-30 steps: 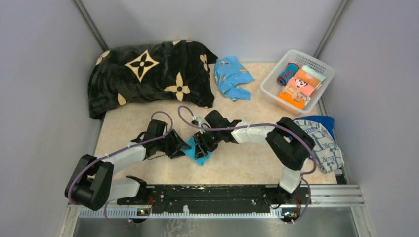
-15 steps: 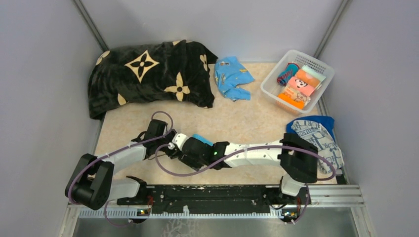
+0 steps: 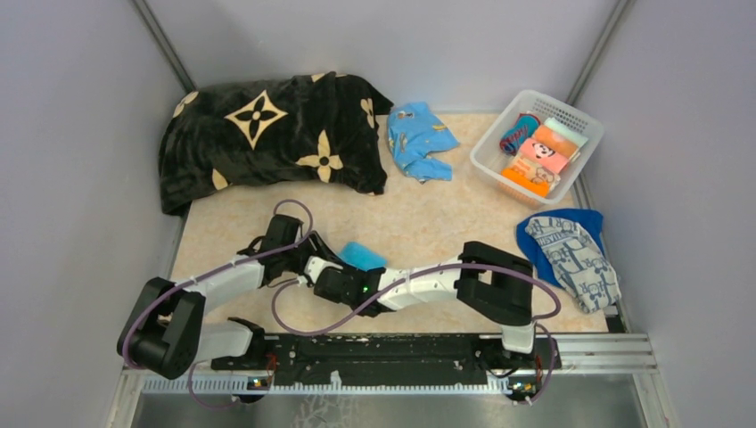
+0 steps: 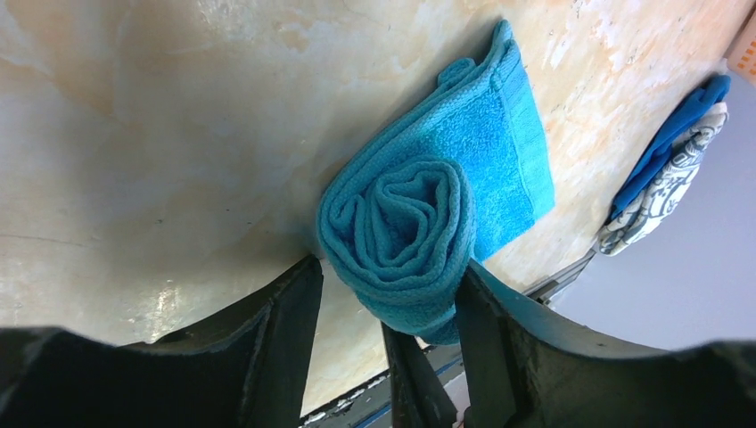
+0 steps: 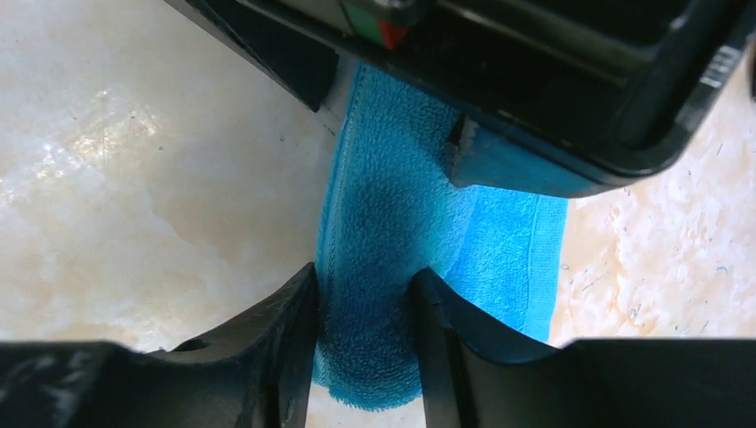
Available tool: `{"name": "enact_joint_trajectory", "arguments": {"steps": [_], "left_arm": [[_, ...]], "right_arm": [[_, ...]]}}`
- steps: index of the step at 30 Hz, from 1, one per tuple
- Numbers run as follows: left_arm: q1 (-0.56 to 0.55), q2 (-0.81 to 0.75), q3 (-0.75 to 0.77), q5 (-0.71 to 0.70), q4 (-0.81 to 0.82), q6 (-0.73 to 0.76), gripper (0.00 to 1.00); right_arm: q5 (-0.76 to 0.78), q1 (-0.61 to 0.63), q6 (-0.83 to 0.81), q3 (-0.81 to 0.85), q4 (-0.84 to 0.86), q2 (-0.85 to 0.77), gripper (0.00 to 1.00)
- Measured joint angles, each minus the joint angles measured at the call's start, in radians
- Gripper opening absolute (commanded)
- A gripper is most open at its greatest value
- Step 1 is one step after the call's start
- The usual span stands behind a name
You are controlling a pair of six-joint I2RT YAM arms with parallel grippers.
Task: Roll the towels
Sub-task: Roll the towel at the center of the board.
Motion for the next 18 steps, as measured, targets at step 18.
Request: {"name": "enact_joint_trajectory", "arguments": {"steps": [18], "left_arm": [[0.004, -0.269, -0.005, -0.121, -0.199, 0.016, 0.87]], "right_arm": [[-0.872, -0.373, 0.048, -0.050, 0.037, -0.078, 0.19]]}}
